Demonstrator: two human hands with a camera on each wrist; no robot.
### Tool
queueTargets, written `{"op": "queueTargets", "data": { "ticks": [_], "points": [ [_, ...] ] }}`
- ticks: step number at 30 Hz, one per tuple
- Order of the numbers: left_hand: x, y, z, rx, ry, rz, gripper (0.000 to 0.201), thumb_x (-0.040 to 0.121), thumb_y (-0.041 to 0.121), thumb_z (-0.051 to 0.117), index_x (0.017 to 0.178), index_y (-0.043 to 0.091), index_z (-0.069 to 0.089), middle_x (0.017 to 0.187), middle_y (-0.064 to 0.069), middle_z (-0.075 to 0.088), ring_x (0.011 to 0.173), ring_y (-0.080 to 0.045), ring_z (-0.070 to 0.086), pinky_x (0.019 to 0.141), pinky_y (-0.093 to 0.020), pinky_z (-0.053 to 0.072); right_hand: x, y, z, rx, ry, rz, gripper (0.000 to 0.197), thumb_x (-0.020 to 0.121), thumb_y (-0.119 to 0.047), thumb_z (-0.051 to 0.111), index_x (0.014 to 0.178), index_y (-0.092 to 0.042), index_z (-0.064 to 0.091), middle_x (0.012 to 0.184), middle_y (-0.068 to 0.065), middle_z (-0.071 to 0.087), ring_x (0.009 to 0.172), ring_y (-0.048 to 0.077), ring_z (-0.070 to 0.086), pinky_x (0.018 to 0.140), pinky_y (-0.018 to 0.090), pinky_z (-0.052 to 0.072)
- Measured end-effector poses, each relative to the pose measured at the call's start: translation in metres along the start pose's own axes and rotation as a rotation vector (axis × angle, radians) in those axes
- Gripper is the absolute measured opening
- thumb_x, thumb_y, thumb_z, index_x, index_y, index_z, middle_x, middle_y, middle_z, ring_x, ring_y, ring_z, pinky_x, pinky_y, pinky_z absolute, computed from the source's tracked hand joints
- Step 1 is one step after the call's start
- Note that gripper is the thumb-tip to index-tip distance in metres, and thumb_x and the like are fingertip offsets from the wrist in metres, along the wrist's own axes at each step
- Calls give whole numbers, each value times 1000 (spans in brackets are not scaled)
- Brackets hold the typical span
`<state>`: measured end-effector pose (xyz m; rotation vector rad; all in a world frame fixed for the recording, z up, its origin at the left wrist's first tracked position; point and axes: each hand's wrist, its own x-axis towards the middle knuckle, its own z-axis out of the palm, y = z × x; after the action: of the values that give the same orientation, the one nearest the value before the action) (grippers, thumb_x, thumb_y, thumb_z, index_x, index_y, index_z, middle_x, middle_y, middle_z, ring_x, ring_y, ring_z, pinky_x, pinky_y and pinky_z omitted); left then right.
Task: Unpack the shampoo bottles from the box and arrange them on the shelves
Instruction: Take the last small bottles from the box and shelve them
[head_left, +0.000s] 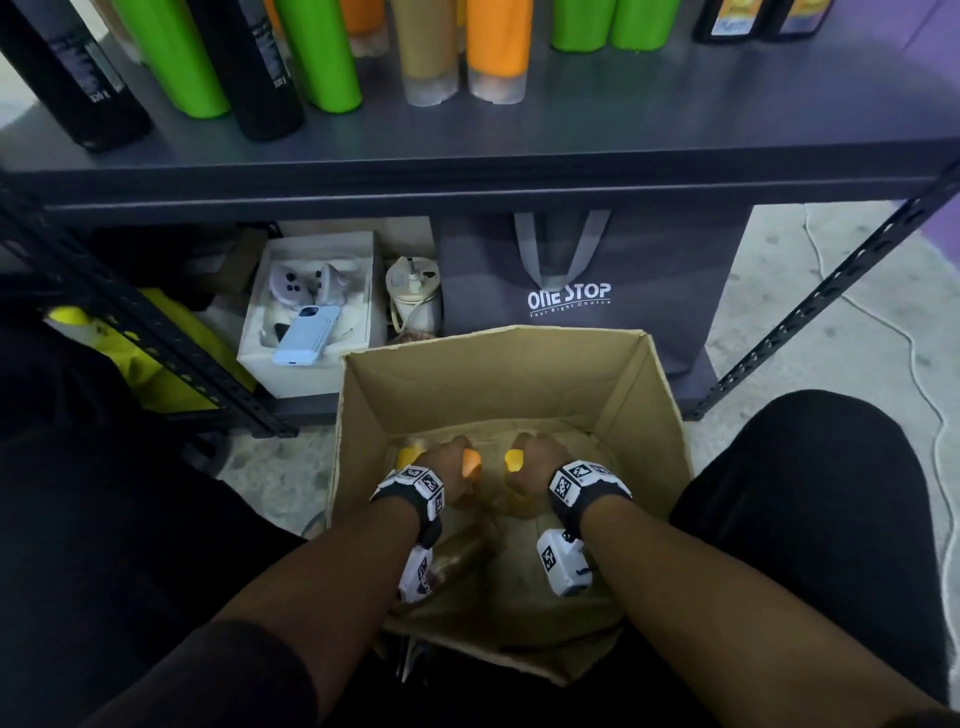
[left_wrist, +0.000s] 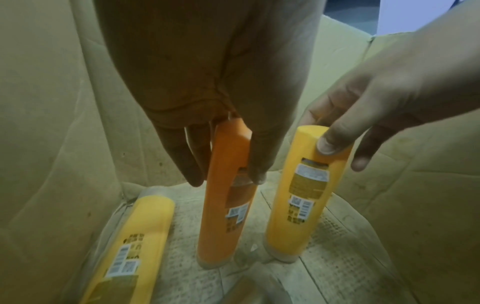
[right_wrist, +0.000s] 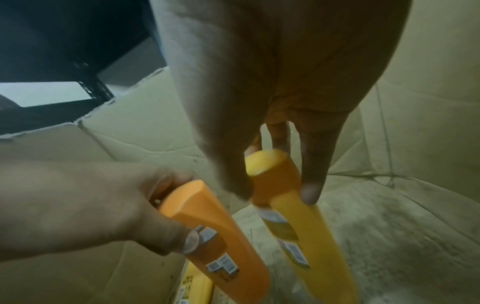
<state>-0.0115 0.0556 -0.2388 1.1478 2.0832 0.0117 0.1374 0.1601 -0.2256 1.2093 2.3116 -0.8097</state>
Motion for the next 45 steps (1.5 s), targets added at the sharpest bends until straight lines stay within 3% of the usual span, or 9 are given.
{"op": "queueTargets", "data": {
  "ticks": [6,10,14,22,29,32,38,42,45],
  "points": [
    [-2,4,-4,8,-33,11,64,90,28,75,145,19,43,135,-16,60,117,-37,61,89,-38,51,2,4,-1,61,28,44,66,92,-36,70,147,-14,43,145,16,49,131,36,52,103,41,47],
    [-6,4,-3,51,-35,25,65,92,33,73,146,18,40,136,-17,59,119,-38,60,84,-36,46,-4,24,8,108,-47,131,84,97,-57,57,160,-15,23,161,14,36,141,37,44,110,45,43],
    [-7,3,3,64,-44,18,69,91,31,75,145,18,35,133,-20,58,115,-40,62,85,-41,50,-9,29,19,67,-74,116,82,84,-56,72,149,-16,41,148,12,52,125,35,58,100,45,50],
    [-6,1,6,18,-1,-47,70,94,38,69,149,11,35,140,-18,55,124,-36,58,94,-40,49,3,12,14,154,-80,107,68,90,-42,74,146,-12,50,145,11,56,128,32,57,98,36,48],
    [-8,1,-12,-331,103,-117,45,86,35,79,120,9,67,118,-13,71,106,-31,66,94,-41,54,3,14,-4,268,-46,105,60,91,-47,71,136,-10,59,138,12,62,122,31,60,97,35,49],
    [-9,6,-23,-452,158,-99,48,84,36,82,123,13,69,119,-10,72,108,-31,67,98,-43,54,2,13,-21,433,-33,74,53,89,-45,72,132,-15,64,132,8,66,116,28,63,92,34,49],
    [-14,12,-41,-744,305,-49,55,85,33,84,132,12,65,124,-8,72,114,-28,67,100,-40,52,-5,3,-41,775,51,-22,59,85,-51,76,134,-24,56,126,-1,65,109,20,62,93,37,46],
    [-20,18,-48,-893,349,-16,32,91,40,77,115,20,70,113,-4,75,94,-16,69,85,-32,50,-12,-4,-48,998,155,-80,49,91,-59,66,128,-27,63,117,-1,73,106,20,70,101,50,52],
    [-25,27,-51,-966,387,1,30,94,47,70,101,18,74,100,-2,78,92,-18,72,89,-36,53,-20,-11,-54,1099,191,-103,39,95,-62,59,119,-30,63,113,-2,75,102,20,72,97,49,55]
  ]
}}
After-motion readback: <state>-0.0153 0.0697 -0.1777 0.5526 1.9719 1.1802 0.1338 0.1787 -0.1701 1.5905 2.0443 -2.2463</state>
